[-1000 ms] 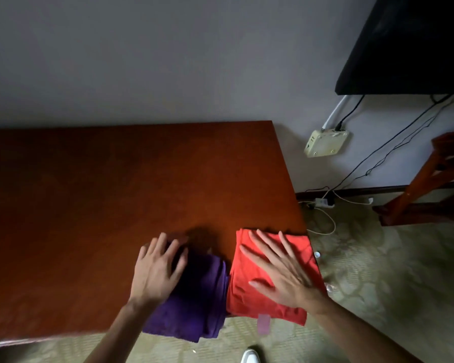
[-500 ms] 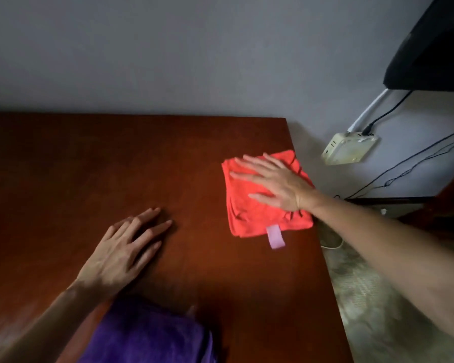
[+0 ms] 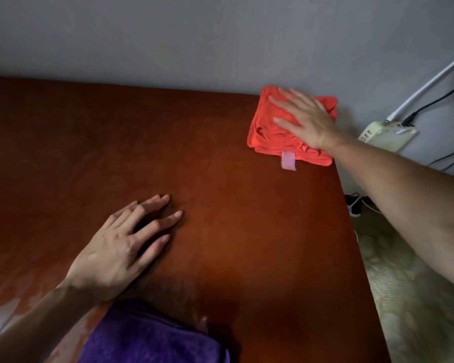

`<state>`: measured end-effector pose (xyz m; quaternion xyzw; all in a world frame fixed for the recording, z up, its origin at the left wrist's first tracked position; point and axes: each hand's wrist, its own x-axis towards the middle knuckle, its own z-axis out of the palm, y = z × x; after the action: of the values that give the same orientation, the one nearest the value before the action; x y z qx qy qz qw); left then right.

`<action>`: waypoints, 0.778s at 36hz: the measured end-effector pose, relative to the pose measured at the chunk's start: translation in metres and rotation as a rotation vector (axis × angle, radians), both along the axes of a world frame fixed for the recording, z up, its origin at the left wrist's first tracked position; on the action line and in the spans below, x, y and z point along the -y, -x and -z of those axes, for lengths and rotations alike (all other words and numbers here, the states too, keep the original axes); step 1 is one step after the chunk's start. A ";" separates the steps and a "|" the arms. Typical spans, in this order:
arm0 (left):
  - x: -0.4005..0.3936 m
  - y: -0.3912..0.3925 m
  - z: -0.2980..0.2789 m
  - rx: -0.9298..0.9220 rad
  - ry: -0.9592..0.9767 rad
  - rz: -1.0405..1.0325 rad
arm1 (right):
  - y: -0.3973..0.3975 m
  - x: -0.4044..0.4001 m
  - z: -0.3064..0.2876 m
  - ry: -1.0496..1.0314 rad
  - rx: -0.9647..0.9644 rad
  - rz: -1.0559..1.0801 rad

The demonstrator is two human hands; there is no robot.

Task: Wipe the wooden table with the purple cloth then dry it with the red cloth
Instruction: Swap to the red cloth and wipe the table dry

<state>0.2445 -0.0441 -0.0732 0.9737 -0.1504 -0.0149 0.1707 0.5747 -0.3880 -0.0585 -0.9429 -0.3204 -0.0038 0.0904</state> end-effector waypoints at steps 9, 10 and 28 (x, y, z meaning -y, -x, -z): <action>0.002 -0.001 0.000 0.058 0.048 -0.004 | 0.130 -0.058 0.004 -0.034 -0.033 0.329; 0.002 0.000 0.000 0.065 0.071 -0.018 | 0.150 -0.067 0.005 -0.026 -0.026 0.315; -0.081 0.050 -0.006 0.031 -0.036 -0.211 | 0.252 -0.106 0.007 0.091 0.024 -0.344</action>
<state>0.1943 0.0371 -0.0669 0.9871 -0.0495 0.0155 0.1516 0.3226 -0.2818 -0.0653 -0.8773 -0.4778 0.0148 0.0431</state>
